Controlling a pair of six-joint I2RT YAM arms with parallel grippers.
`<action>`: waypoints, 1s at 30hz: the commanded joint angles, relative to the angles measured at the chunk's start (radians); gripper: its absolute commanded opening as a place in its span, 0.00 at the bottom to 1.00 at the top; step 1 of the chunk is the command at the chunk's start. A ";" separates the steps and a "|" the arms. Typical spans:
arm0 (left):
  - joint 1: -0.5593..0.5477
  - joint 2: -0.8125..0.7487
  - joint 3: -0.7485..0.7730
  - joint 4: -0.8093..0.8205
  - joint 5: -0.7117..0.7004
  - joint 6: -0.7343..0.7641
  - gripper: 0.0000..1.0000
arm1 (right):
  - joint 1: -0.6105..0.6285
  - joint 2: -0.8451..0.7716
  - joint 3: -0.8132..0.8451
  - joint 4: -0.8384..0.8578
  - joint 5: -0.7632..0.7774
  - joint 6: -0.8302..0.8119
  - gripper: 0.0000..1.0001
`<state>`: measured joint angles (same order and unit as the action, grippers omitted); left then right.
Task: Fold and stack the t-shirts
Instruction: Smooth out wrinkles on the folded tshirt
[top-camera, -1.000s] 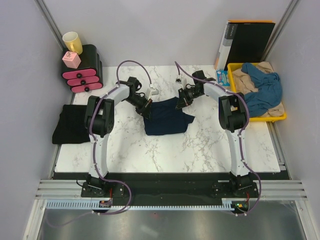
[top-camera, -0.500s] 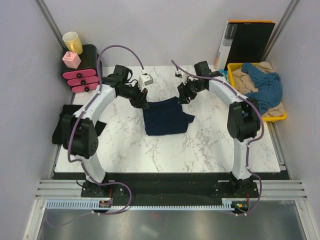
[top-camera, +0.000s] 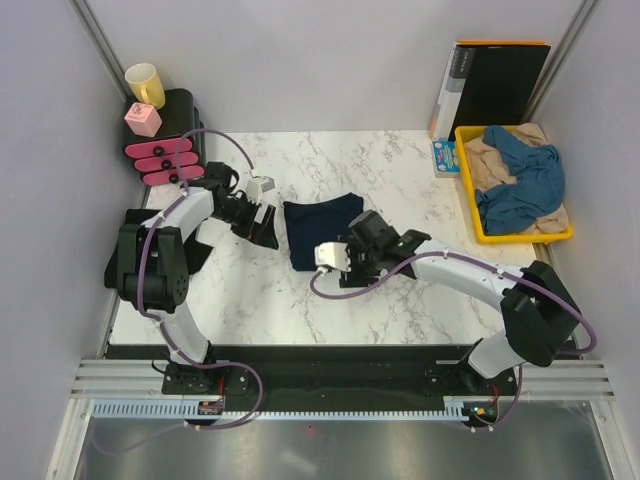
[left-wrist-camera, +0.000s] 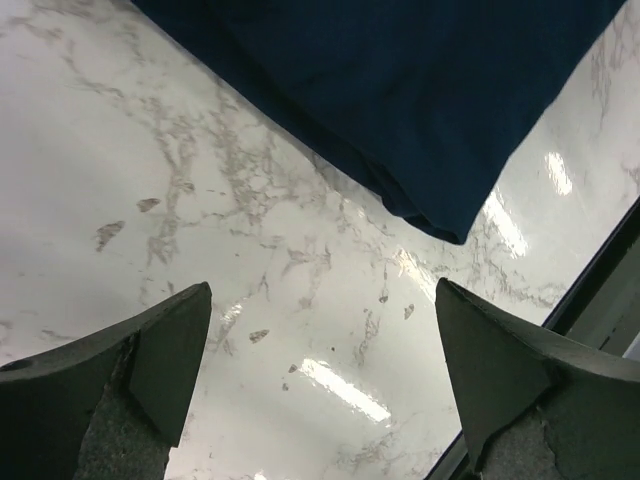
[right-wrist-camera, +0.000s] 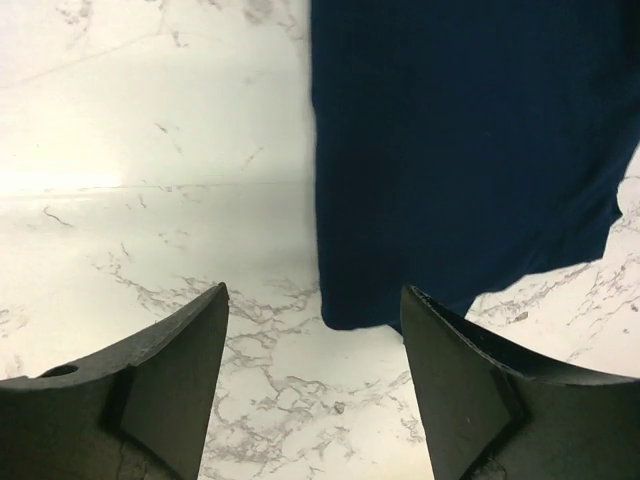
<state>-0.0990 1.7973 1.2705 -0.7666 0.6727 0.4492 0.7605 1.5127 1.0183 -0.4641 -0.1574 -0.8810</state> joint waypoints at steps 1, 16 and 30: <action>0.022 -0.047 0.000 0.131 0.045 -0.138 0.99 | 0.077 -0.006 -0.060 0.218 0.180 -0.027 0.78; 0.044 -0.039 0.007 0.148 0.087 -0.130 0.99 | 0.258 0.240 -0.004 0.427 0.257 0.063 0.77; 0.068 -0.019 0.023 0.148 0.119 -0.098 1.00 | 0.280 0.455 0.083 0.559 0.355 0.134 0.48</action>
<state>-0.0422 1.7962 1.2686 -0.6468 0.7429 0.3458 1.0389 1.9221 1.0950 0.0921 0.1722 -0.7799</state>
